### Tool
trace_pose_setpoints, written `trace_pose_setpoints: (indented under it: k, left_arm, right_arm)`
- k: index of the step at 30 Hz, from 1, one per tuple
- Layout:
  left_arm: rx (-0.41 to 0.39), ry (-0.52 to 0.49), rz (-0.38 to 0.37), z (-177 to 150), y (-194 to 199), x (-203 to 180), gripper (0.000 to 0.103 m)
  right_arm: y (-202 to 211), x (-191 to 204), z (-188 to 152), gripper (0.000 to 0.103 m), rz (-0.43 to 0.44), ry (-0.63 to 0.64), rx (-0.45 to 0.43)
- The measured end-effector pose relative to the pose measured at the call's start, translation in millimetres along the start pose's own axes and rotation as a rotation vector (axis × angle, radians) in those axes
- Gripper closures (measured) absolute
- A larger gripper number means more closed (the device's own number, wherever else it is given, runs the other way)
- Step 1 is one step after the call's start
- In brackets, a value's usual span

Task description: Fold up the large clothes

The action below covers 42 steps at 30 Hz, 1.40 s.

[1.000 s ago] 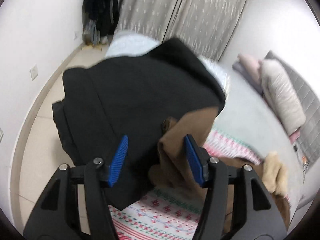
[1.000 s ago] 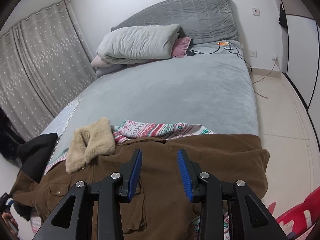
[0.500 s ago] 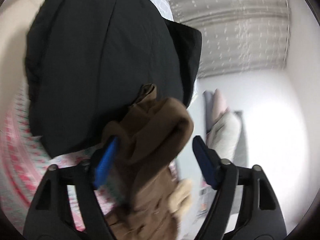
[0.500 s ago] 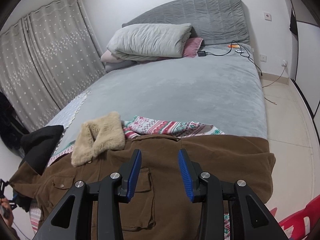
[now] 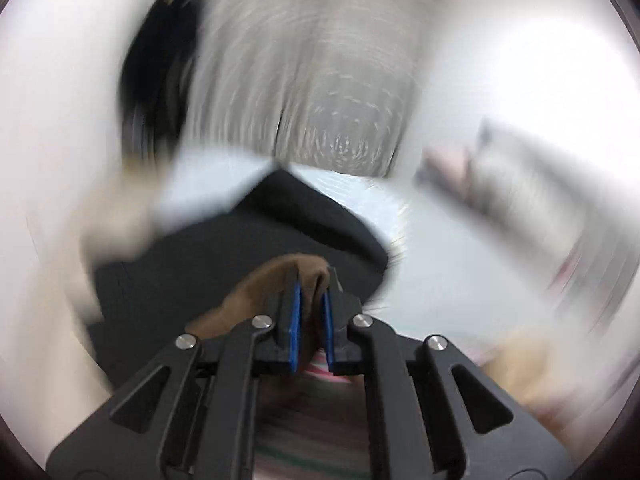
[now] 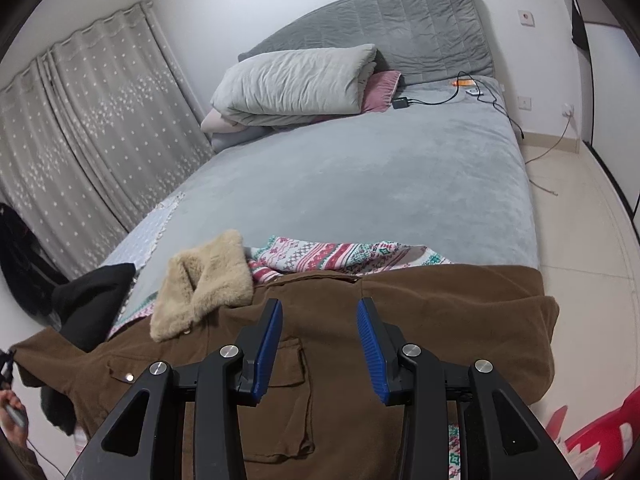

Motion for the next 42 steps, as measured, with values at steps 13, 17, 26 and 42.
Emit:
trace_pose_setpoints:
  k: [13, 17, 26, 42]
  left_arm:
    - [0.312, 0.923, -0.246, -128, -6, 139, 0.084]
    - [0.237, 1.195, -0.396, -133, 11, 122, 0.056]
    - [0.192, 1.435, -0.432, -174, 19, 95, 0.035]
    - [-0.096, 0.423, -0.025, -22, 46, 82, 0.094]
  right_arm:
    - [6, 14, -2, 0.063, 0.015, 0.03, -0.009]
    - [6, 28, -6, 0.063, 0.022, 0.067, -0.011]
    - [3, 37, -10, 0.062, 0.026, 0.092, -0.005]
    - [7, 2, 0, 0.057, 0.045, -0.041, -0.014]
Point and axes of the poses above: each gripper's, at about its wrist camera, not at the fingertips, and y roughly against the way its jaws point, x to its left, z to its top, the point moved 5 cm from there along -y, roughly the way its jaws point, and after that the axes turned 9 degrees about -z, right-handed, at the moved point
